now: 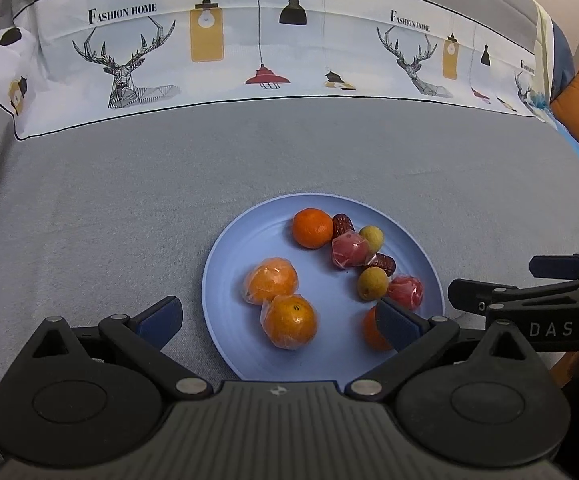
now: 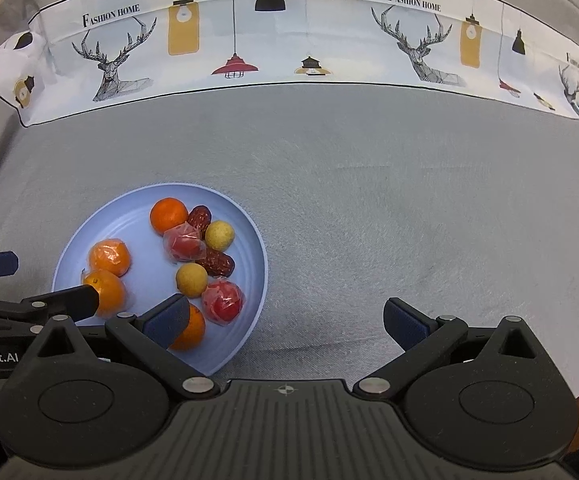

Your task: Organize fruits

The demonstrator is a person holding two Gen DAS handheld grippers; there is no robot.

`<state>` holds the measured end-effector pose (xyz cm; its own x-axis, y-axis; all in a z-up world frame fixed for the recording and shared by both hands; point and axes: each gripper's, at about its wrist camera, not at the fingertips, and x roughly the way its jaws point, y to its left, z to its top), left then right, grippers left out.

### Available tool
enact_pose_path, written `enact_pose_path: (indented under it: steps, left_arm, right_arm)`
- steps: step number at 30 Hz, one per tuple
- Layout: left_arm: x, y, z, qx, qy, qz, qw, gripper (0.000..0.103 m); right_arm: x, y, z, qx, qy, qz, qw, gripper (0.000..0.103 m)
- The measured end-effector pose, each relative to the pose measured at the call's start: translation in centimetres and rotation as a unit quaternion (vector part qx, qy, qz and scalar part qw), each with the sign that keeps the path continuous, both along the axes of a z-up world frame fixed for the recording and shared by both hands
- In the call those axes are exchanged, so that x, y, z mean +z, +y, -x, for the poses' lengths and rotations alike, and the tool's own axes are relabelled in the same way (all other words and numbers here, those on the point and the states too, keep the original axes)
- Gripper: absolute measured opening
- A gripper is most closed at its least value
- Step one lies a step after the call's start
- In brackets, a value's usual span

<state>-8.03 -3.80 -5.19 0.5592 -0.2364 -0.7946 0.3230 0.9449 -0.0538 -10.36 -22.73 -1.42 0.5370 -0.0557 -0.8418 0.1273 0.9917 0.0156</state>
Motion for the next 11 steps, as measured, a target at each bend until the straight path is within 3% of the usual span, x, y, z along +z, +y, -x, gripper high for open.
enact_pose_path:
  steps: [8, 11]
  left_arm:
    - [-0.14, -0.07, -0.39, -0.003, 0.001, -0.007, 1.0, 0.103]
    - [0.31, 0.13, -0.8, 0.005, -0.004, 0.006, 1.0, 0.103]
  right_arm:
    - [0.0, -0.09, -0.42, 0.006, 0.0, 0.001, 1.0, 0.102]
    - [0.67, -0.77, -0.63, 0.001, -0.018, -0.009, 1.0, 0.102]
